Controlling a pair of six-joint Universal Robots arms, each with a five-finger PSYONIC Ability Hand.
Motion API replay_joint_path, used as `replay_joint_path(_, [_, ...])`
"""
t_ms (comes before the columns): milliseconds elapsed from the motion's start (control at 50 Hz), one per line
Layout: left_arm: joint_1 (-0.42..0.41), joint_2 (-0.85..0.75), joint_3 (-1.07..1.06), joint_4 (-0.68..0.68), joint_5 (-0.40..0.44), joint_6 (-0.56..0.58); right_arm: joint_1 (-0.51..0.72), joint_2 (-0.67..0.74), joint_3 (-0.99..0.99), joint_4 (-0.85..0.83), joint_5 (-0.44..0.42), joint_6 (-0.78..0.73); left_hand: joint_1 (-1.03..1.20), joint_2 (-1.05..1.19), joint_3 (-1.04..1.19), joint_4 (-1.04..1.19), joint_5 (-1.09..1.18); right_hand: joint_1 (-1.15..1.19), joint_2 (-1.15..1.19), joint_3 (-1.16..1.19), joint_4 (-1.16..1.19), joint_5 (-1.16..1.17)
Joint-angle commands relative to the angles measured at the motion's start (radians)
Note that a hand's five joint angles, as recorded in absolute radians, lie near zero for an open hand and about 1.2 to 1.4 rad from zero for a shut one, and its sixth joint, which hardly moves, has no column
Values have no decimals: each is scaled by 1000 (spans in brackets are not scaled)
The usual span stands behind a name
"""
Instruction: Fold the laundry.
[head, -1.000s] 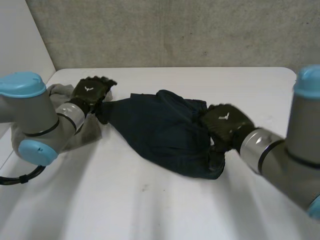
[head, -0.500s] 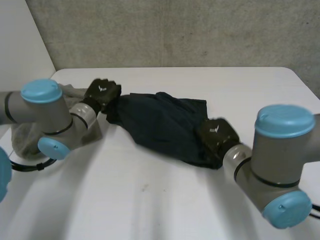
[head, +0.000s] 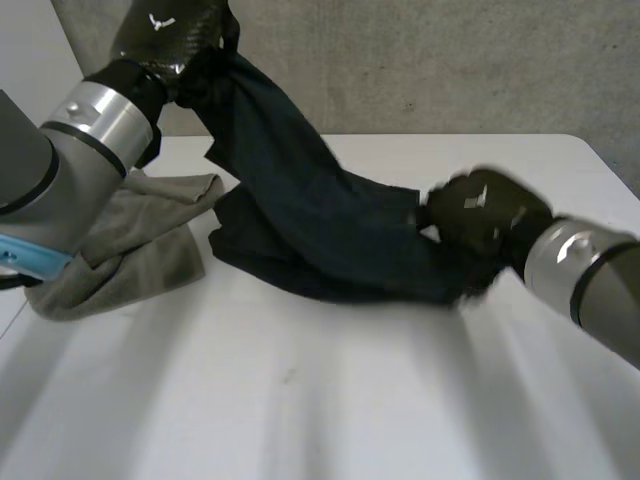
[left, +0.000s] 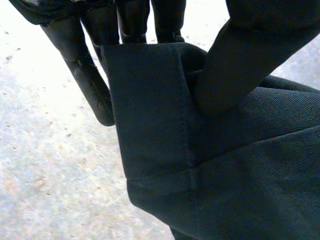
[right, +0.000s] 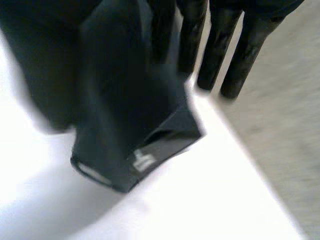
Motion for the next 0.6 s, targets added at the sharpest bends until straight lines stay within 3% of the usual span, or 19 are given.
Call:
replay_joint_path(20, [-16,7,-59,-1,-1,7,-1,30,-31,57,-55,7,238,200,209,198,251,-534,-680,-706,-708,-715])
replay_joint_path(120, [-16,33,-82,-13,1,7,-56,92,-128,-84,-47,259,238,200,209,198,251,-534,-680,-706,-708,-715])
replay_joint_path(200, [-22,76,-105,-33,1,7,-80,180,-197,-86,-65,400,238,200,209,198,251,-534,-680,-706,-708,-715])
replay_joint_path(400, [-26,217,-208,-45,4,9,-77,421,-336,-88,-102,649,238,200,209,198,251,-534,-680,-706,-708,-715])
replay_joint_path(500, [-32,255,-248,-41,4,9,-74,536,-406,-97,-165,778,238,200,209,198,251,-534,-680,-706,-708,-715])
replay_joint_path(600, [-36,274,-285,-39,6,9,-16,595,-435,-109,-210,807,238,200,209,198,251,-534,-680,-706,-708,-715])
